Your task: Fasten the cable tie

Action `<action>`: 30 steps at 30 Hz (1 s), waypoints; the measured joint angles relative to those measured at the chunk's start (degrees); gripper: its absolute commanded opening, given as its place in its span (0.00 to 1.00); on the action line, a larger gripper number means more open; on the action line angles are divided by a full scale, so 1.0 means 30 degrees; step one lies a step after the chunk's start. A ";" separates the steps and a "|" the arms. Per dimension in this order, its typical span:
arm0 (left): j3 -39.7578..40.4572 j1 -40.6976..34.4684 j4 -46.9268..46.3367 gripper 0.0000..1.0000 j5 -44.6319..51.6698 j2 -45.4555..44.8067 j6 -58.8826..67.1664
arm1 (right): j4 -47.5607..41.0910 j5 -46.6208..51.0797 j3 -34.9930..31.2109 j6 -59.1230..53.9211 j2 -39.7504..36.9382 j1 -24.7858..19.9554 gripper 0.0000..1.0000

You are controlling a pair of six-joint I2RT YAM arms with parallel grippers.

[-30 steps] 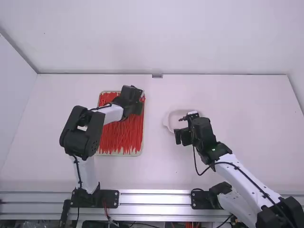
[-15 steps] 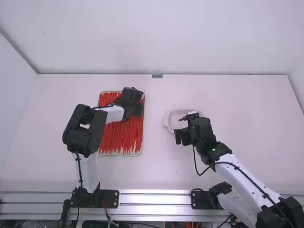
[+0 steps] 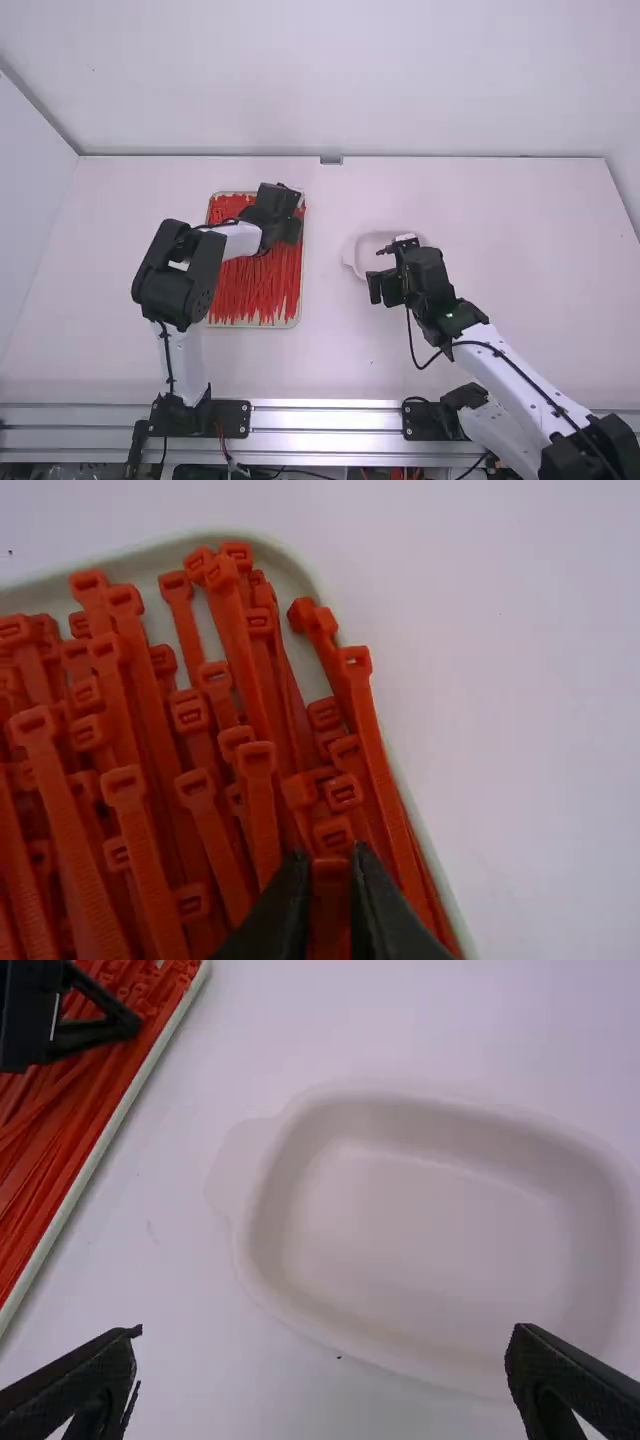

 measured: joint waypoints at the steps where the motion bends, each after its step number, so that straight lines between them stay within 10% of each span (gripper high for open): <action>1: 0.0007 0.0000 -0.0066 0.07 -0.0007 0.0000 0.0000 | -0.0007 0.0000 0.0000 0.0007 0.0000 -0.0007 0.98; 19: 0.0648 0.0073 -0.1231 0.02 -0.0874 -0.0663 -0.0444 | -0.0066 0.0000 0.0000 -0.0058 0.0000 0.0000 0.98; 30: 0.0648 0.0146 -0.3191 0.02 -0.1851 -0.7570 -0.0423 | 0.0984 -0.0007 0.0000 -0.0226 0.0000 -0.0007 0.98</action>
